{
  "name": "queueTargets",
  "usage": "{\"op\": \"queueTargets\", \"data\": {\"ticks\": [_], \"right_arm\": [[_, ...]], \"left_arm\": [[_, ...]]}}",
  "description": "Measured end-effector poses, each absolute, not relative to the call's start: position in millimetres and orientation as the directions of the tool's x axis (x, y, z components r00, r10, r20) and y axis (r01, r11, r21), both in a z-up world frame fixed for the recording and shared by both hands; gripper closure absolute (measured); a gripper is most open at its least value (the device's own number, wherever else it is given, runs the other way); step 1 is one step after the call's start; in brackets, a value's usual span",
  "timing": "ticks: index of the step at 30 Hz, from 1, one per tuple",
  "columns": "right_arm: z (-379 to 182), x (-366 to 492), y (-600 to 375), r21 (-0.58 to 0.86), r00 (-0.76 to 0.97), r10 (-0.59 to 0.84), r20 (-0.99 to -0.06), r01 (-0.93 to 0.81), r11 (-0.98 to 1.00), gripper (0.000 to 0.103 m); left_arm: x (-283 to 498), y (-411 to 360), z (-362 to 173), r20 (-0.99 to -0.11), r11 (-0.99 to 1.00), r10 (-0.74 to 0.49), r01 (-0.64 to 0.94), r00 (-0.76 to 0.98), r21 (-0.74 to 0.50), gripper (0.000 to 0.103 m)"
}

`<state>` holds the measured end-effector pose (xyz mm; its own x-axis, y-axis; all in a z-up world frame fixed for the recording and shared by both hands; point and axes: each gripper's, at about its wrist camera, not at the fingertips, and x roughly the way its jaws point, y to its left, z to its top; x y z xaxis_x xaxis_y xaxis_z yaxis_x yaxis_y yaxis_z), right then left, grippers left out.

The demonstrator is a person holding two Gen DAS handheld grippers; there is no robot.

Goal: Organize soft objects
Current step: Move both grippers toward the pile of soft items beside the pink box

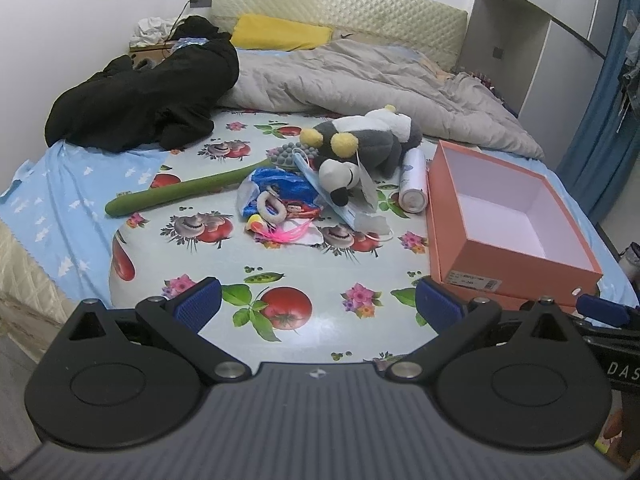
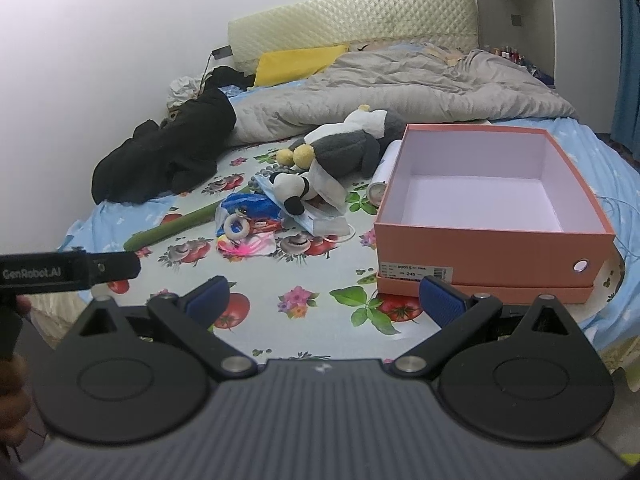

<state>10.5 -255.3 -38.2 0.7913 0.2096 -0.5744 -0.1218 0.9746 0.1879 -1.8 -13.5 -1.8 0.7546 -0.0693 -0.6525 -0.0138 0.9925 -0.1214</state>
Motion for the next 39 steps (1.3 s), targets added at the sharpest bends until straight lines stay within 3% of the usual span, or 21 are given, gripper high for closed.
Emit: {"op": "queueTargets", "data": {"ticks": [39], "right_arm": [[-50.0,10.0,-243.8,0.205,0.78,0.212,-0.589,-0.109,0.973,0.0]], "left_arm": [[5.9,-8.7,-17.5,-0.678,0.991,-0.093,0.0,0.729,-0.136,0.0]]}}
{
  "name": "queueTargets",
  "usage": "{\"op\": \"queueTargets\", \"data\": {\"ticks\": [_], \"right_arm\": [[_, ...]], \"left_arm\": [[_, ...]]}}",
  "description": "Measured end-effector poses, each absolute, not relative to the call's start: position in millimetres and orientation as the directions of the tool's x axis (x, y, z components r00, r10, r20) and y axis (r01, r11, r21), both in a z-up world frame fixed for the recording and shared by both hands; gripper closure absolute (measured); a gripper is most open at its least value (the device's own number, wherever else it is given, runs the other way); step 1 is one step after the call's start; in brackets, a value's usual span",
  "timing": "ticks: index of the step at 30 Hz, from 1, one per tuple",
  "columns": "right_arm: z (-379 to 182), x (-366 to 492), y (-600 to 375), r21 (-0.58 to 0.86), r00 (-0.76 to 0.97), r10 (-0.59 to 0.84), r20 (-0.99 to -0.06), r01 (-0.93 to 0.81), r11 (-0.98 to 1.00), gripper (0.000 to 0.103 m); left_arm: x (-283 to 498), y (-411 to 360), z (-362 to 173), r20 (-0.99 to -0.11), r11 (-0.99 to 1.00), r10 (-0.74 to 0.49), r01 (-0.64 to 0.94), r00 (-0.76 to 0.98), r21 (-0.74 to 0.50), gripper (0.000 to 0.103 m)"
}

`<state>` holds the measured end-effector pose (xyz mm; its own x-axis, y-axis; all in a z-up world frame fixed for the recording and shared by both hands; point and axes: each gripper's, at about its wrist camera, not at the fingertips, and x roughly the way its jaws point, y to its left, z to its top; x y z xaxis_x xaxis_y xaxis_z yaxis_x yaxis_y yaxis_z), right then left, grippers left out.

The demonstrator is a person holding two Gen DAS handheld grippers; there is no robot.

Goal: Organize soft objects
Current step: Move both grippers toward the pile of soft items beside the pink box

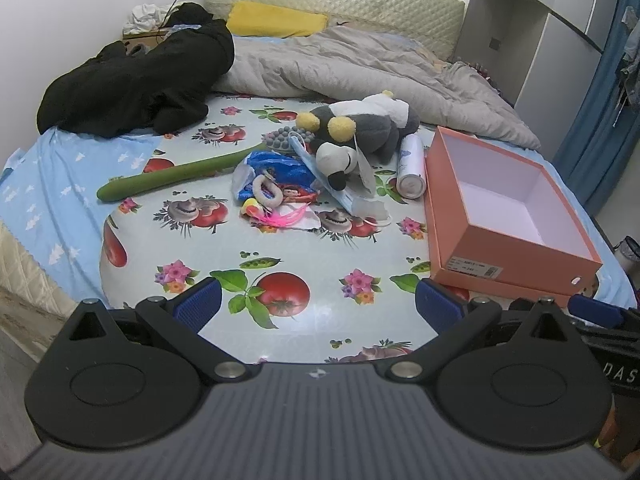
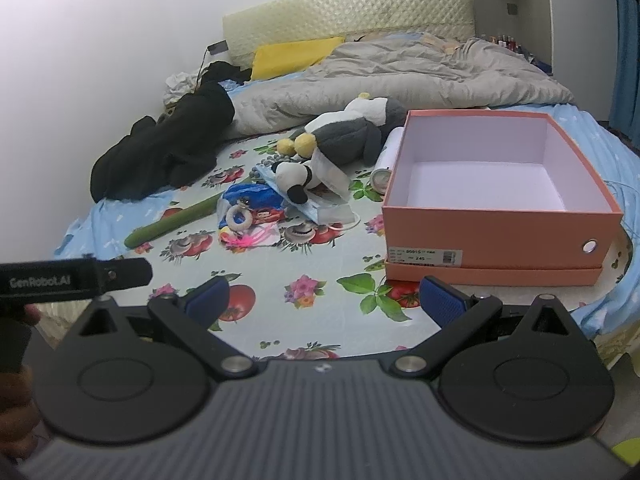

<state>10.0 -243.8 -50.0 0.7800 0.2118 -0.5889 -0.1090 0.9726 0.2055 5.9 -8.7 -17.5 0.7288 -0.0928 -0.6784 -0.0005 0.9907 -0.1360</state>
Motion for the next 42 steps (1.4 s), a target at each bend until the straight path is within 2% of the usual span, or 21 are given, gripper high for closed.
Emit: {"op": "queueTargets", "data": {"ticks": [19,37,42], "right_arm": [[-64.2,19.8,-238.1,0.208,0.753,0.207,-0.624,-0.096,0.973,0.0],[-87.7,78.7,-204.0,0.192,0.736,0.226,-0.639,-0.132,0.973,0.0],[-92.9,98.1,-191.4,0.227,0.731,0.285,-0.62,-0.181,0.957,0.0]], "left_arm": [[30.5,-10.7,-39.8,-0.714,0.991,-0.09,-0.01,0.695,-0.135,0.0],[110.7,25.6,-70.4,-0.751,0.989,-0.058,-0.067,0.658,-0.135,0.0],[133.5,36.4,-78.5,-0.752,0.99,-0.045,-0.074,0.657,-0.123,0.0]]}}
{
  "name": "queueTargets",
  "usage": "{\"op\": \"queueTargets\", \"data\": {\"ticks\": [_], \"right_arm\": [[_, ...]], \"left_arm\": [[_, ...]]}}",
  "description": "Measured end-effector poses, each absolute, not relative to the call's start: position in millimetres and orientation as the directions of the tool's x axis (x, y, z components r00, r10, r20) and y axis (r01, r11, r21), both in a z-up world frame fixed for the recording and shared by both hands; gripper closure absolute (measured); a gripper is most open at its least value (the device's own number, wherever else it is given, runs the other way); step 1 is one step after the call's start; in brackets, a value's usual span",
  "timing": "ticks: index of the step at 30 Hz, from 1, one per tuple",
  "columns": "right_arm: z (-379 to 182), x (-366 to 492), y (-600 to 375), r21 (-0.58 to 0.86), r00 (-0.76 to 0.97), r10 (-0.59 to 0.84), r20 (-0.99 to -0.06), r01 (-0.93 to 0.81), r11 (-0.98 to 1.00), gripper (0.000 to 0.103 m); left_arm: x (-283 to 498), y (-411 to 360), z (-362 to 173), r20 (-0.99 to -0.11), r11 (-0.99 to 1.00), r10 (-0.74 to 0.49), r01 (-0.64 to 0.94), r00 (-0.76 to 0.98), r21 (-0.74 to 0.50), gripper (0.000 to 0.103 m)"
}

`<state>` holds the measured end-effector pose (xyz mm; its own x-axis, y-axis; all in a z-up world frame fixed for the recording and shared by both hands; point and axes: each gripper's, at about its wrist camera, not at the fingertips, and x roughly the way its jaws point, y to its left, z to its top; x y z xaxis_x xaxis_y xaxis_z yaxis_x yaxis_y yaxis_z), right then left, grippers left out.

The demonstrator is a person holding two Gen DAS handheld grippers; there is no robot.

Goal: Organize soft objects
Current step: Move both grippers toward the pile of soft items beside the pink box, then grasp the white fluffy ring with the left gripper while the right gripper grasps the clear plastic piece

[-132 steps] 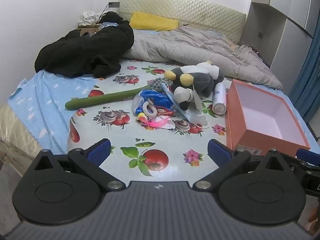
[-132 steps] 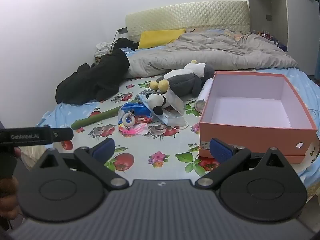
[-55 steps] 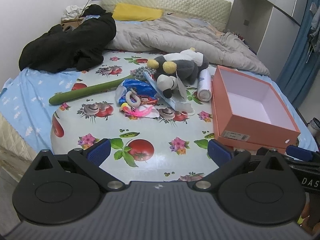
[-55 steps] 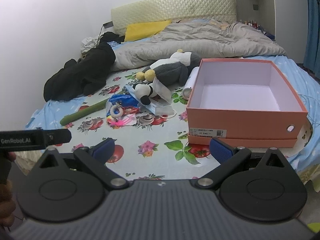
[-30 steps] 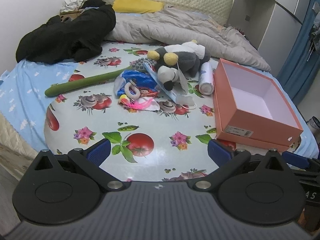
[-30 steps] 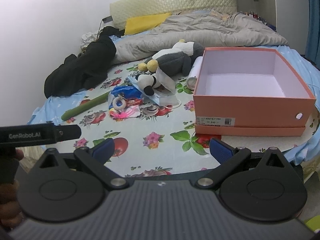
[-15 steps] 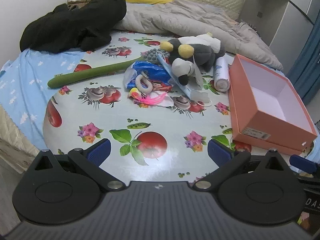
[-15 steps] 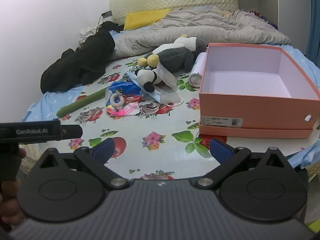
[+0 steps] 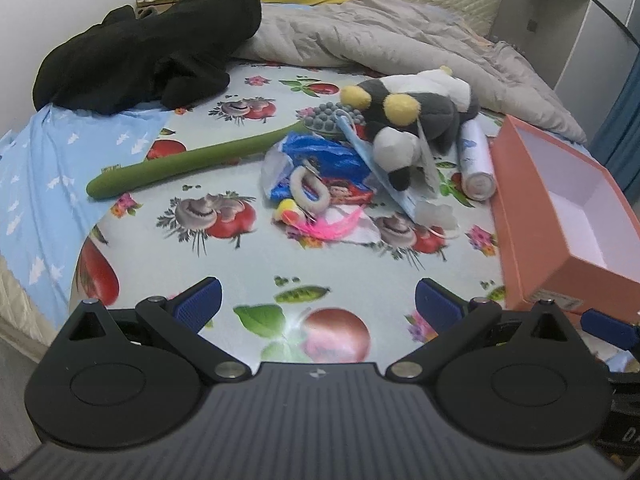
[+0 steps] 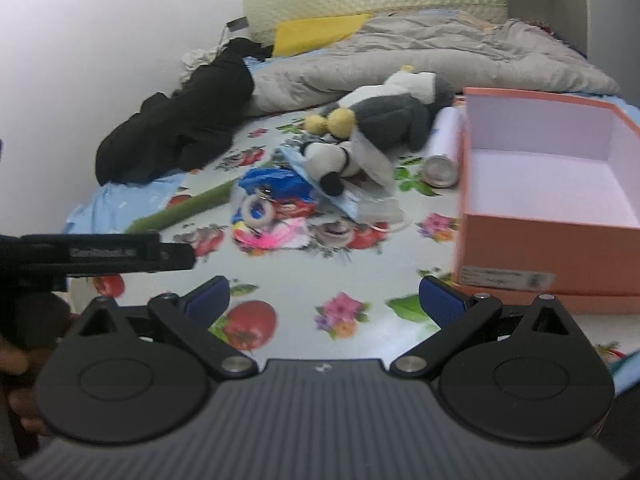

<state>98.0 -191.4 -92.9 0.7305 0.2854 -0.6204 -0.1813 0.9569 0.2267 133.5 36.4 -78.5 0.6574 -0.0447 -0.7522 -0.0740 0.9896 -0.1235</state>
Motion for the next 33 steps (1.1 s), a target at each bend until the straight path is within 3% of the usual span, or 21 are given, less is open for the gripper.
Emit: {"op": "queueTargets", "data": {"ticks": [11,13,18,21,26,33], "right_arm": [[-112.0,140.9,-165.7,0.216,0.72,0.315,-0.618,-0.229,0.949,0.014],[-116.9,149.7,-163.6,0.21,0.718,0.309,-0.624,-0.227,0.951,0.024],[-129.0,172.2,-156.6,0.165,0.725,0.281,-0.628,-0.229,0.959,0.035],[-138.2,189.5,-155.9,0.122,0.739,0.239,-0.63,-0.209,0.97,0.043],[-157.9,222.0,-164.2,0.066,0.761,0.159,-0.629,-0.152,0.986,0.043],[-183.6,264.1,-171.7,0.035,0.748,0.123,-0.653,-0.132,0.991,0.041]], "left_arm": [[189.2,57.2,-106.5,-0.75,0.983,-0.098,-0.056,0.654,-0.177,0.0],[198.4,57.7,-108.9,-0.745,0.982,-0.104,-0.05,0.659,-0.182,0.0],[222.6,57.1,-114.6,-0.725,0.982,-0.114,-0.036,0.679,-0.188,0.0],[238.6,55.0,-119.5,-0.716,0.985,-0.11,-0.021,0.69,-0.171,0.006],[263.8,53.4,-137.2,-0.721,0.985,-0.125,0.001,0.681,-0.17,0.019],[284.6,46.6,-163.9,-0.723,0.991,-0.126,0.057,0.679,-0.12,0.026]]}}
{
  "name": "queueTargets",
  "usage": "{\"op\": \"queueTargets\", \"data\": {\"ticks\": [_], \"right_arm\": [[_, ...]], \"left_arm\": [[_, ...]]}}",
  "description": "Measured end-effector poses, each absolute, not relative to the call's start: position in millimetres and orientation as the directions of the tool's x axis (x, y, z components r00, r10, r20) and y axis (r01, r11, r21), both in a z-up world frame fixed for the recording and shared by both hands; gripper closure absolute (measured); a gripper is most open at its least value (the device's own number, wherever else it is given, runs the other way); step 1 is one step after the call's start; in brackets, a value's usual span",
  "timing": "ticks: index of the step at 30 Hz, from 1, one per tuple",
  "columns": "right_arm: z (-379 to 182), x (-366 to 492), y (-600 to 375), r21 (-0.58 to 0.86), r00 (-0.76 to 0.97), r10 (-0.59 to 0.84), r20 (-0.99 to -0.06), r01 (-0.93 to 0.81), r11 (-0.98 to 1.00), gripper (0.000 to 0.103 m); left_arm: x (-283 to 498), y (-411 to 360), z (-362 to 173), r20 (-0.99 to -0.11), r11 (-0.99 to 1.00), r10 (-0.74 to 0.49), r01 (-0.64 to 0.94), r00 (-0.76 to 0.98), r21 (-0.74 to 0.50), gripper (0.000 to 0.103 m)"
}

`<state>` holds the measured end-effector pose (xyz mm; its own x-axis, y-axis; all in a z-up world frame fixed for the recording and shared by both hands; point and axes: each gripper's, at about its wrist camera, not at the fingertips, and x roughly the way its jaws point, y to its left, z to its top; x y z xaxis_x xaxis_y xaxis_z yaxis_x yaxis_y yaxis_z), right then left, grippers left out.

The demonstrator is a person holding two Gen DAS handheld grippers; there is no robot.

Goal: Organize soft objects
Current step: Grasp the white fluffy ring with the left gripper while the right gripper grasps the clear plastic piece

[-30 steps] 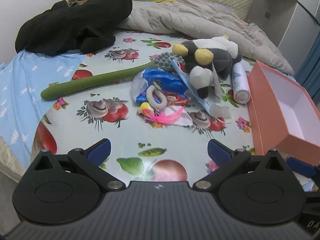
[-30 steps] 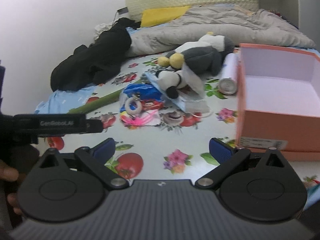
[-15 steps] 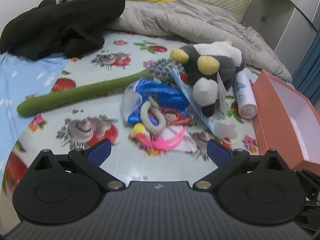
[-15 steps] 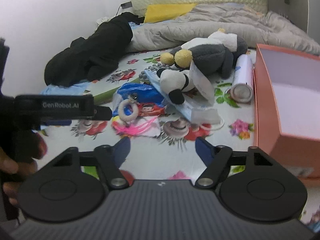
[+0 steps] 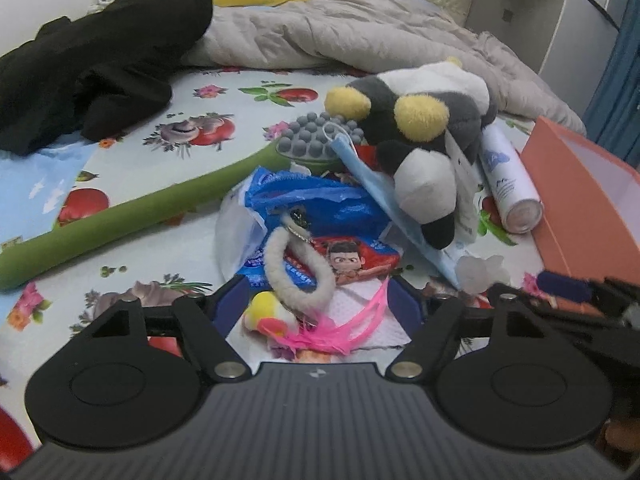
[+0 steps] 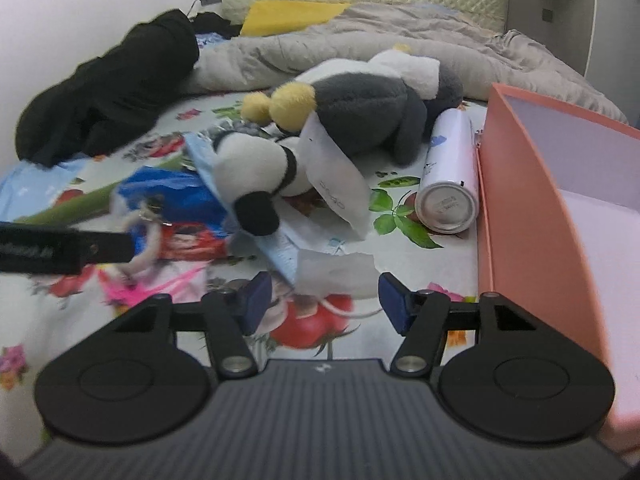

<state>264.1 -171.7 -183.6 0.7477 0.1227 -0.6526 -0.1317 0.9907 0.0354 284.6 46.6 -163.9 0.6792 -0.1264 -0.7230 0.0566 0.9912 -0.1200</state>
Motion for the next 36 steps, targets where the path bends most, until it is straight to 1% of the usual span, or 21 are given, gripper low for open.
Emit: {"op": "queueTargets", "data": {"ticks": [5,7,9,10,12,14,15,16,17,18,20,21,22,23,26,27,29,30,32,35,36], "right_arm": [[-199.8,287.2,-169.7,0.003,0.735,0.105,-0.67,-0.139,0.99,0.04],[-205.3,294.5,-170.3,-0.007,0.735,0.096,-0.672,-0.136,0.991,0.032],[-213.2,301.8,-172.2,-0.029,0.727,0.082,-0.681,-0.138,0.99,0.032],[-216.2,304.0,-174.2,-0.011,0.719,0.093,-0.689,-0.139,0.99,0.032],[-217.7,305.4,-177.8,0.026,0.723,0.124,-0.68,-0.145,0.989,0.033],[-218.1,306.2,-175.7,0.011,0.729,0.124,-0.673,-0.157,0.987,0.033],[-217.9,306.1,-175.1,0.01,0.729,0.125,-0.673,-0.159,0.987,0.035],[-217.5,306.0,-174.9,0.018,0.727,0.133,-0.674,-0.164,0.986,0.039],[-217.4,306.0,-174.8,0.025,0.725,0.141,-0.674,-0.168,0.986,0.04],[-216.5,305.5,-173.9,0.025,0.724,0.142,-0.675,-0.171,0.985,0.042],[-214.8,304.7,-172.8,0.019,0.724,0.141,-0.675,-0.173,0.985,0.045],[-213.6,304.2,-172.7,0.02,0.725,0.142,-0.674,-0.174,0.985,0.048],[-211.6,302.8,-172.9,0.023,0.727,0.145,-0.671,-0.175,0.984,0.049],[-209.8,302.2,-173.3,0.027,0.73,0.15,-0.667,-0.178,0.984,0.053],[-202.8,297.9,-172.3,0.036,0.733,0.164,-0.66,-0.186,0.982,0.062],[-200.9,295.8,-171.5,0.037,0.733,0.166,-0.659,-0.19,0.981,0.066],[-197.5,292.1,-171.9,0.044,0.732,0.174,-0.659,-0.193,0.98,0.07],[-194.7,288.7,-172.5,0.049,0.734,0.178,-0.655,-0.194,0.98,0.075],[-190.2,283.4,-173.3,0.051,0.738,0.181,-0.65,-0.196,0.979,0.076],[-182.8,273.0,-176.0,0.057,0.742,0.186,-0.644,-0.196,0.979,0.081],[-180.6,269.9,-177.0,0.06,0.742,0.189,-0.643,-0.197,0.979,0.088]], "left_arm": [[297.1,47.8,-184.5,-0.734,0.993,-0.107,0.044,0.67,-0.105,0.029],[300.2,49.0,-189.9,-0.73,0.994,-0.101,0.039,0.676,-0.101,0.032],[302.3,47.5,-194.8,-0.724,0.994,-0.101,0.046,0.682,-0.094,0.035],[302.3,45.8,-196.4,-0.719,0.995,-0.093,0.05,0.689,-0.081,0.037],[302.9,40.8,-198.9,-0.711,0.998,-0.065,0.051,0.7,-0.041,0.045],[302.4,38.4,-199.1,-0.701,0.998,-0.054,0.054,0.711,-0.023,0.054],[301.6,37.7,-198.8,-0.698,0.998,-0.051,0.054,0.714,-0.018,0.056],[300.8,36.9,-198.3,-0.695,0.998,-0.048,0.055,0.717,-0.013,0.062],[299.8,36.4,-197.2,-0.691,0.998,-0.048,0.056,0.721,-0.011,0.067],[298.8,36.0,-195.7,-0.689,0.998,-0.05,0.057,0.723,-0.013,0.07],[296.4,36.3,-192.5,-0.683,0.998,-0.057,0.053,0.728,-0.027,0.079],[294.9,36.9,-190.6,-0.679,0.998,-0.062,0.053,0.732,-0.035,0.081],[294.0,37.2,-188.6,-0.674,0.998,-0.064,0.048,0.736,-0.042,0.086],[292.2,37.5,-186.8,-0.67,0.998,-0.068,0.045,0.739,-0.052,0.09],[288.8,37.8,-183.5,-0.669,0.995,-0.09,0.038,0.738,-0.092,0.091],[286.7,37.0,-182.3,-0.667,0.995,-0.093,0.037,0.739,-0.098,0.091],[280.5,35.5,-178.4,-0.66,0.994,-0.097,0.034,0.745,-0.108,0.092],[277.1,35.2,-176.4,-0.657,0.993,-0.1,0.031,0.747,-0.116,0.092],[269.2,35.4,-172.5,-0.655,0.99,-0.113,0.026,0.747,-0.14,0.092],[256.0,34.1,-166.4,-0.652,0.987,-0.124,0.025,0.748,-0.159,0.092],[251.6,33.4,-164.5,-0.65,0.986,-0.127,0.025,0.749,-0.163,0.092]]}}
